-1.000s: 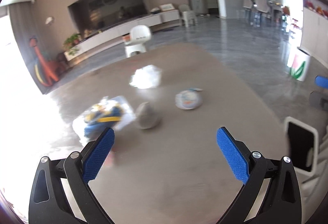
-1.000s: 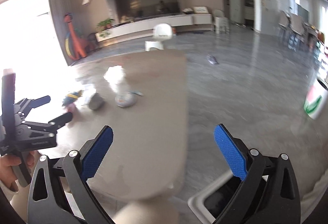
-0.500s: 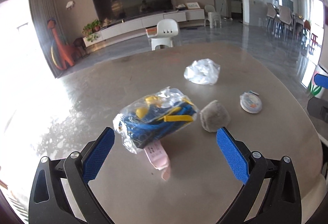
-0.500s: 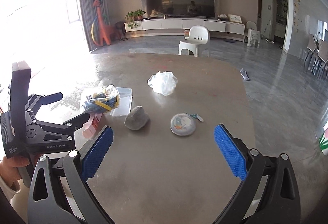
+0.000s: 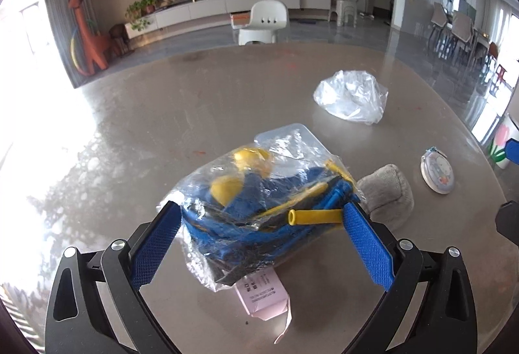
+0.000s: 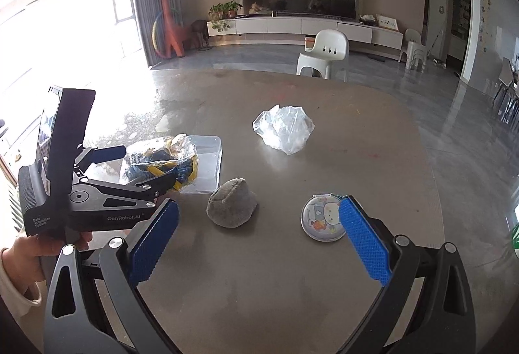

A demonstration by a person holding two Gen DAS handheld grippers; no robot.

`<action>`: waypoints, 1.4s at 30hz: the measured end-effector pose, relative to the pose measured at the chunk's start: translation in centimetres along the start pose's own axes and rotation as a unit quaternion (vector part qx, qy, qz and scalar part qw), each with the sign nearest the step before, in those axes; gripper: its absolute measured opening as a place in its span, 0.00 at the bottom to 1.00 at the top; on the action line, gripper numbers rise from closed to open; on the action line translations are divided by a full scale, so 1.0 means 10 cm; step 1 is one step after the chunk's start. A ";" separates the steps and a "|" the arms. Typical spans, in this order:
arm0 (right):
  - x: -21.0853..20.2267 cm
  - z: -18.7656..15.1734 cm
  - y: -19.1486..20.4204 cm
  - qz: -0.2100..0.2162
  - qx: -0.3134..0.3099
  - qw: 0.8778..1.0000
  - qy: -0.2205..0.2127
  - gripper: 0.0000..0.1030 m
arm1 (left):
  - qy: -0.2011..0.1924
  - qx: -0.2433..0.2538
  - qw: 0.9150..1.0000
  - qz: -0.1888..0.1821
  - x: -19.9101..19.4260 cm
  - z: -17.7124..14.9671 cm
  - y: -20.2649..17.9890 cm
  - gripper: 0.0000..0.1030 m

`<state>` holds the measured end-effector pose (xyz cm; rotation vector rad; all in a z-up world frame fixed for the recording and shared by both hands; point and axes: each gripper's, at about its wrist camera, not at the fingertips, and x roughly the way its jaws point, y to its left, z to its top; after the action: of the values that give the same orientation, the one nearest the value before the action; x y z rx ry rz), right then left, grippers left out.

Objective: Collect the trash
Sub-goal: 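Grasp the blue-yellow bag with the left tool while the right grasps the grey sock, then carry bag and sock to the bin and open both tools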

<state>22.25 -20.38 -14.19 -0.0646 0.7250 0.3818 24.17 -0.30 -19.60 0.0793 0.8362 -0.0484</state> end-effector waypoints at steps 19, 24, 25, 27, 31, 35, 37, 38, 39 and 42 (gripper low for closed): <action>0.74 -0.03 0.26 0.032 -0.029 0.995 0.092 0.43 | -0.045 -0.001 0.998 -0.048 -0.45 0.02 0.12 0.25; 0.90 -0.05 0.32 0.041 -0.030 0.992 0.118 0.27 | -0.056 -0.003 0.997 -0.054 -0.60 -0.01 0.15 0.25; 0.89 -0.04 0.33 0.040 -0.031 0.992 0.117 0.20 | -0.059 -0.002 0.997 -0.053 -0.63 -0.02 0.15 0.25; 0.82 -0.03 0.33 0.045 -0.027 0.992 0.113 0.11 | -0.062 -0.001 0.997 -0.051 -0.67 -0.03 0.15 0.25; 0.50 0.01 0.36 0.047 -0.025 0.995 0.083 0.11 | -0.065 0.001 0.997 -0.051 -0.78 -0.07 0.15 0.23; 0.07 0.04 0.38 0.047 -0.028 0.997 0.051 0.11 | -0.073 0.005 0.996 -0.054 -0.92 -0.08 0.09 0.23; -0.20 0.06 0.38 0.047 -0.029 0.998 0.035 0.11 | -0.076 0.008 0.996 -0.055 -0.99 -0.09 0.05 0.23; -0.29 0.06 0.37 0.047 -0.030 0.998 0.031 0.11 | -0.078 0.009 0.995 -0.057 -1.03 -0.09 0.03 0.23; -0.40 0.06 0.37 0.047 -0.032 0.998 0.024 0.11 | -0.082 0.011 0.995 -0.058 -1.08 -0.09 -0.01 0.23; -0.75 0.04 0.33 0.038 -0.034 0.999 0.006 0.11 | -0.088 0.018 0.994 -0.065 -1.21 -0.10 -0.09 0.23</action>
<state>16.22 -19.58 -8.73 -0.1043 0.7275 0.4797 15.30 -0.92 -11.34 0.0529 0.6642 -0.1907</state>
